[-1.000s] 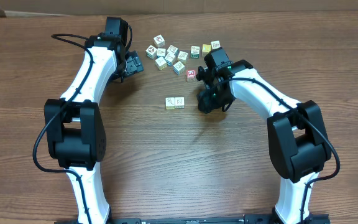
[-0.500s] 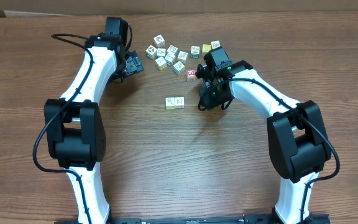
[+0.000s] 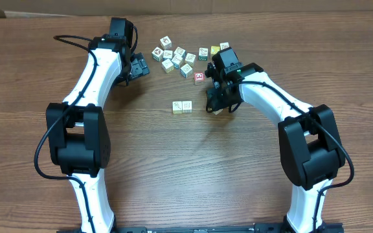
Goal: Form a horizontal line
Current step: 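Regrasp the red-bordered block and set it right of the pair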
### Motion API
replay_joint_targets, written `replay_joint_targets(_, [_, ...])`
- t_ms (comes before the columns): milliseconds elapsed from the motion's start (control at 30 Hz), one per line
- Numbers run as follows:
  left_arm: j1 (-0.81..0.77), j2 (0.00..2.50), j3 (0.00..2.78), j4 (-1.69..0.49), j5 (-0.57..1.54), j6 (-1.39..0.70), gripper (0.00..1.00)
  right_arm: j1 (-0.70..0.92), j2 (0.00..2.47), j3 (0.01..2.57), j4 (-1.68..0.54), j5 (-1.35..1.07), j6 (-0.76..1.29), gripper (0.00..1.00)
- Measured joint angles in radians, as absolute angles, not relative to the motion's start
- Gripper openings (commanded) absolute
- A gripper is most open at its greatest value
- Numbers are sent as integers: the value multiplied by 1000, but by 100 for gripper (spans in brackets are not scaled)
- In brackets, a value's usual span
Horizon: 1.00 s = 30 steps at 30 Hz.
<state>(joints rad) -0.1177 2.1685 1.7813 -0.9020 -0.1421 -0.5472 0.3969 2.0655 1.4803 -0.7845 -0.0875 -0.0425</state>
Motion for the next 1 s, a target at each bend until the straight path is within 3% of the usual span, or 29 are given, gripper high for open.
replay_joint_targets(167, [-118,2168,1781,-902,-142,-547,100,397,2065,1480,-832,-86,-32,50])
replay_joint_targets(333, [-118,2168,1781,-902,-142,-547,100,397,2065,1480,-857,-84,-25,33])
replay_joint_targets(1000, [-118,2168,1781,-902,-142,-547,100,397,2065,1480,-712,-136,86,33])
